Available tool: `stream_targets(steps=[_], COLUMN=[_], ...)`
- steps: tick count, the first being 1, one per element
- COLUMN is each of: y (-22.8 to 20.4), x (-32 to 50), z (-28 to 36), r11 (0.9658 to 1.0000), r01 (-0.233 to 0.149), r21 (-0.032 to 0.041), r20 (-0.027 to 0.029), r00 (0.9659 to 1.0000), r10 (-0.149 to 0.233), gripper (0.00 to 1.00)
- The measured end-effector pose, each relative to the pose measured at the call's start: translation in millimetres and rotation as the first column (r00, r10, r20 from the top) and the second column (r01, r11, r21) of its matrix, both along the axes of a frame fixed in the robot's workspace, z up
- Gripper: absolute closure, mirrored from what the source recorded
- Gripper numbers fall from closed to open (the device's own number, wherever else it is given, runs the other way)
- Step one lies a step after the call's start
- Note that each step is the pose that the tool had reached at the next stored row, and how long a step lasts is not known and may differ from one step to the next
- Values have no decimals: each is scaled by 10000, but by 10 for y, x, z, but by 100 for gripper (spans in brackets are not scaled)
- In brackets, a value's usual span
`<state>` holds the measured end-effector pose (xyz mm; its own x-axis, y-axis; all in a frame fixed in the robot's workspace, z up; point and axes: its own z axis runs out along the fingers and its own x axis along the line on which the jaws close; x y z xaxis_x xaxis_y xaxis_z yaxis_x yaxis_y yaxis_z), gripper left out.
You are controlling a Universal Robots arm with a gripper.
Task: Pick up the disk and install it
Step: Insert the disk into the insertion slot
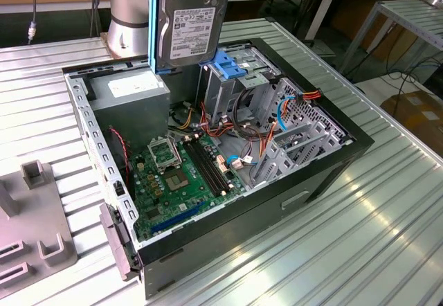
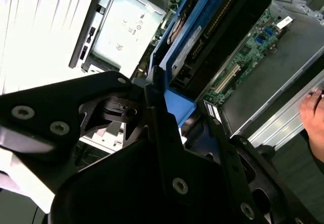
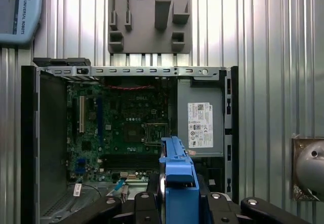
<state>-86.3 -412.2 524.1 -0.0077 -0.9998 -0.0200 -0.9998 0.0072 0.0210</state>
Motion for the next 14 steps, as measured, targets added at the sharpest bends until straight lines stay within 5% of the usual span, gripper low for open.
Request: stream_targets(steps=[14], y=[-52], x=[0], z=[0], r11=[10000], r01=[0], r21=[0], r20=[0], r00=[10000], r10=[0], gripper=[63])
